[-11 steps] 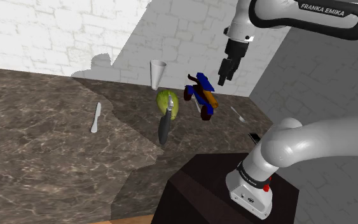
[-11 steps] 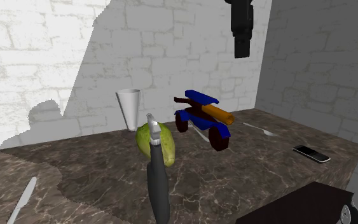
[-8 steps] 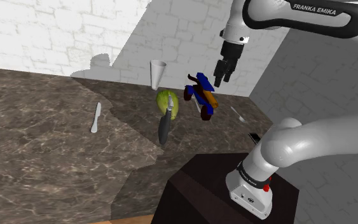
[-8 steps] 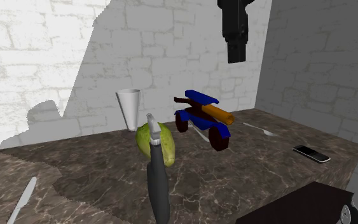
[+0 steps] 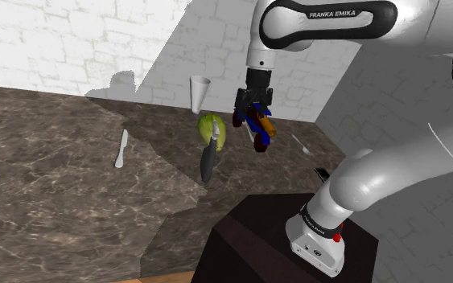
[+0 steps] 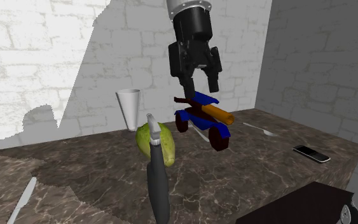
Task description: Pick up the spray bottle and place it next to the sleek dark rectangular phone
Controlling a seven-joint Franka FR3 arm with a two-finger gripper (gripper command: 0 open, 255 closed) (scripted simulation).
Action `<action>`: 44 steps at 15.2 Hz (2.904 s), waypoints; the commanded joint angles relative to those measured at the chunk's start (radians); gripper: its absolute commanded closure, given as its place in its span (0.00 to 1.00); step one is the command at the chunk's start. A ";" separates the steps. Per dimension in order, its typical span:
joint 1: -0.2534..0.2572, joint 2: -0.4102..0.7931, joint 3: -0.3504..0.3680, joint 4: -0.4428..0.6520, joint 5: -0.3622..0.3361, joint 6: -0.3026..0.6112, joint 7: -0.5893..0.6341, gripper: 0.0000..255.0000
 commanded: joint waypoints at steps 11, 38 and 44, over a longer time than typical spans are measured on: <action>0.000 0.491 0.044 0.181 0.181 0.154 0.334 0.00; 0.018 0.567 0.058 0.128 0.225 0.268 0.360 1.00; 0.131 0.468 0.124 -0.027 0.252 0.552 0.867 0.00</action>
